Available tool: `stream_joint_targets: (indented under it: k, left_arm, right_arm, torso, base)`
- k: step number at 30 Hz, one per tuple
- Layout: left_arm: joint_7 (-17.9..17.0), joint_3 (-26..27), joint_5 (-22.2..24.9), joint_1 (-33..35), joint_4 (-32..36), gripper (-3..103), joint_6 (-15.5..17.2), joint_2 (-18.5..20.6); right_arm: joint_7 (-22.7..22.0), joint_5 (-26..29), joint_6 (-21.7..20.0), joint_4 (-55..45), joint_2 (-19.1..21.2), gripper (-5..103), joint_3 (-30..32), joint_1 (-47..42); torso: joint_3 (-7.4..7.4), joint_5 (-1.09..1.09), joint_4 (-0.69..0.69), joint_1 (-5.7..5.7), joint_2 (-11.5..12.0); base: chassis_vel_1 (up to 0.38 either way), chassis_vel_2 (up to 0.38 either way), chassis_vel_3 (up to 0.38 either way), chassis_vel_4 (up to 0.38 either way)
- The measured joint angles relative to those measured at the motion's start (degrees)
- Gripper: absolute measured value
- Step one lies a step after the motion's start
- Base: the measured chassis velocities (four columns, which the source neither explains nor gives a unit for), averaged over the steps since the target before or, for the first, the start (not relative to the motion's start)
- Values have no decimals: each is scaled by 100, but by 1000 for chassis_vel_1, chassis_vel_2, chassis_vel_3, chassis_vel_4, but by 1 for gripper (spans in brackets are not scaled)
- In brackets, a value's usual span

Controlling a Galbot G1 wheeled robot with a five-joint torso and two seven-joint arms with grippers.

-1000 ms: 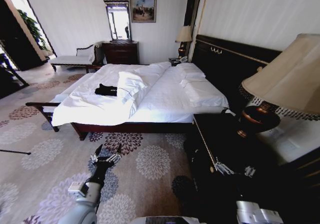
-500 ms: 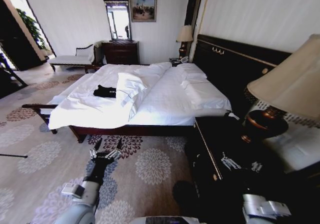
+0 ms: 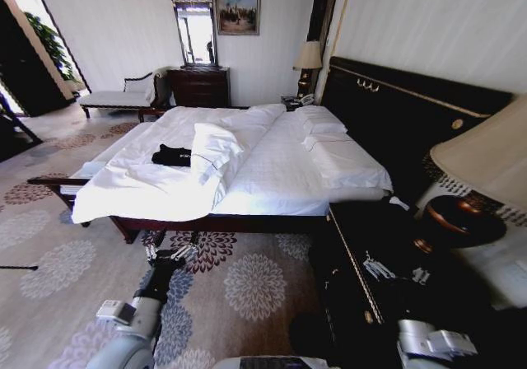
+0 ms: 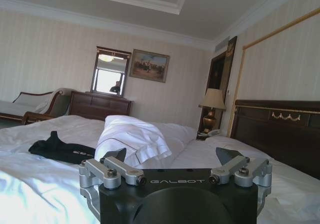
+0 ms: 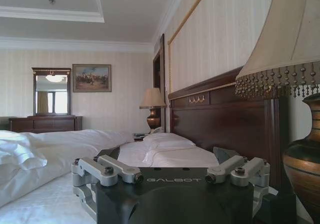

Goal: Fold the clothes on the bed.

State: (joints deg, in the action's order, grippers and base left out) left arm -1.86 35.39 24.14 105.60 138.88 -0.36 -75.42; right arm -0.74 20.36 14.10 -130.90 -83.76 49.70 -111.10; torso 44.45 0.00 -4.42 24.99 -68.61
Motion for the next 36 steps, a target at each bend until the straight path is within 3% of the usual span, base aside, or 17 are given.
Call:
stream_joint_targets:
  k: [36]
  left_arm:
    - [-83,-66,-256,36,-40,100,-132,-118]
  right_arm:
    - [-108,-97,13,-43,-171,100,-31,43]
  torso:
    - [0,-1,0,-1,0]
  base:
    - [-185,184,183,-185]
